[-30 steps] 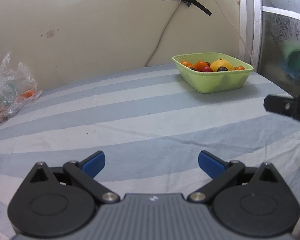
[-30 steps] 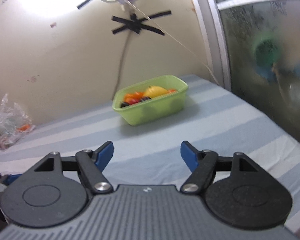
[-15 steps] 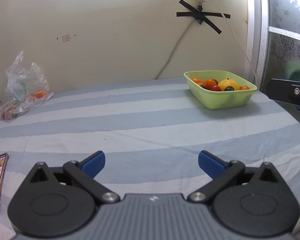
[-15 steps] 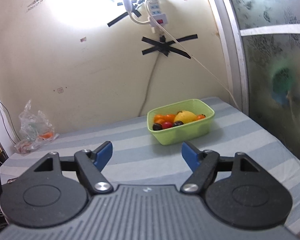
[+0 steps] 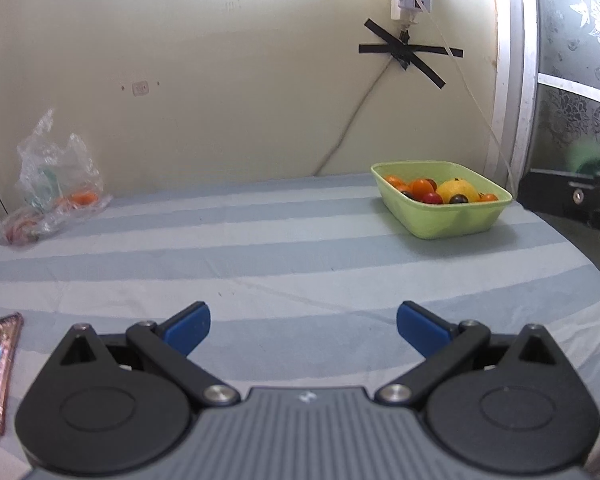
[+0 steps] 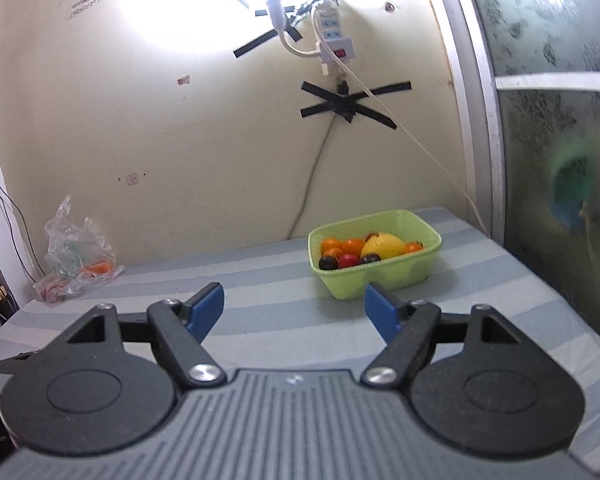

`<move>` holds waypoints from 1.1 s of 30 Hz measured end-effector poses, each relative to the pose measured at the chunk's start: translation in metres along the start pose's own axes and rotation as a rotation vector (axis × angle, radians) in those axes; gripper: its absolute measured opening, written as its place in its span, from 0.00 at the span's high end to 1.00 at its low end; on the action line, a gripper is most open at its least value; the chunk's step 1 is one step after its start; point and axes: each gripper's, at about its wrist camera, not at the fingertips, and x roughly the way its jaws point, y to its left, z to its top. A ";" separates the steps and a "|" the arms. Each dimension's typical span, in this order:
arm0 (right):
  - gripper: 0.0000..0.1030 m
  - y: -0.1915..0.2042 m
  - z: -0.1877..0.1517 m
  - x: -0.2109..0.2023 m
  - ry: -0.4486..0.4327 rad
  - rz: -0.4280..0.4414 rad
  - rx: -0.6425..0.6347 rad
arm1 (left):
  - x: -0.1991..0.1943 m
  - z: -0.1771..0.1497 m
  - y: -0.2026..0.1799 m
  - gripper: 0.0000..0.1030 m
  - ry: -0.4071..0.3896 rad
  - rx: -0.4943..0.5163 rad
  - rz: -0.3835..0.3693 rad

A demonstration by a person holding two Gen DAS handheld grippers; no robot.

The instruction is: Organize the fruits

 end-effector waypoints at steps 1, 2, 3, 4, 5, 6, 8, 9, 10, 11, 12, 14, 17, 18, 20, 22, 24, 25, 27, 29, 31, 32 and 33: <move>0.23 0.001 0.003 0.000 -0.008 0.001 -0.007 | -0.001 0.002 -0.001 0.00 -0.009 0.006 0.010; 0.23 0.002 0.006 0.000 -0.017 0.003 -0.011 | -0.003 0.005 -0.002 0.00 -0.019 0.013 0.018; 0.23 0.002 0.009 -0.001 -0.027 0.006 -0.013 | -0.005 0.007 -0.002 0.00 -0.030 0.019 0.022; 0.22 0.003 0.011 -0.002 -0.037 0.008 -0.013 | -0.006 0.010 -0.002 0.00 -0.038 0.024 0.023; 0.21 0.004 0.013 -0.003 -0.048 0.009 -0.013 | -0.007 0.013 -0.002 0.00 -0.047 0.026 0.025; 0.21 0.004 0.015 -0.004 -0.058 0.009 -0.014 | -0.009 0.016 -0.002 0.00 -0.054 0.027 0.025; 0.21 0.005 0.017 -0.005 -0.072 0.006 -0.014 | -0.012 0.020 -0.002 0.00 -0.065 0.026 0.025; 0.21 0.005 0.018 -0.006 -0.076 0.004 -0.013 | -0.013 0.022 -0.003 0.00 -0.070 0.027 0.025; 0.21 0.004 0.018 -0.006 -0.076 0.003 -0.010 | -0.014 0.024 -0.004 0.00 -0.072 0.027 0.021; 0.21 0.003 0.017 -0.006 -0.075 0.001 -0.008 | -0.014 0.025 -0.004 0.00 -0.071 0.028 0.018; 0.21 0.003 0.017 -0.006 -0.073 -0.002 -0.006 | -0.014 0.026 -0.005 0.00 -0.071 0.029 0.014; 0.21 0.001 0.017 -0.005 -0.070 -0.008 -0.001 | -0.012 0.027 -0.008 0.00 -0.069 0.034 0.009; 0.21 0.000 0.016 -0.005 -0.068 -0.015 0.007 | -0.011 0.026 -0.011 0.00 -0.062 0.042 0.007; 0.21 -0.001 0.016 -0.005 -0.068 -0.017 0.009 | -0.010 0.026 -0.012 0.00 -0.057 0.045 0.004; 0.21 -0.002 0.016 -0.005 -0.068 -0.019 0.013 | -0.008 0.025 -0.013 0.00 -0.046 0.049 -0.002; 0.21 -0.003 0.016 -0.005 -0.068 -0.021 0.016 | -0.006 0.025 -0.014 0.00 -0.036 0.049 -0.002; 0.21 -0.003 0.017 -0.004 -0.067 -0.024 0.019 | -0.005 0.025 -0.014 0.00 -0.032 0.048 0.003; 0.21 -0.004 0.017 -0.003 -0.066 -0.023 0.022 | -0.005 0.025 -0.014 0.00 -0.030 0.048 0.006; 0.21 -0.004 0.016 -0.002 -0.064 -0.023 0.025 | -0.004 0.024 -0.014 0.00 -0.024 0.048 0.008; 0.21 -0.005 0.016 -0.002 -0.062 -0.022 0.027 | -0.003 0.024 -0.014 0.00 -0.018 0.049 0.007; 0.21 -0.005 0.015 -0.002 -0.060 -0.021 0.030 | -0.002 0.023 -0.015 0.00 -0.011 0.052 0.005; 0.21 -0.006 0.015 -0.002 -0.059 -0.022 0.032 | -0.001 0.022 -0.016 0.00 -0.008 0.053 0.003; 0.21 -0.006 0.015 -0.001 -0.058 -0.023 0.034 | -0.001 0.022 -0.016 0.00 -0.004 0.055 0.001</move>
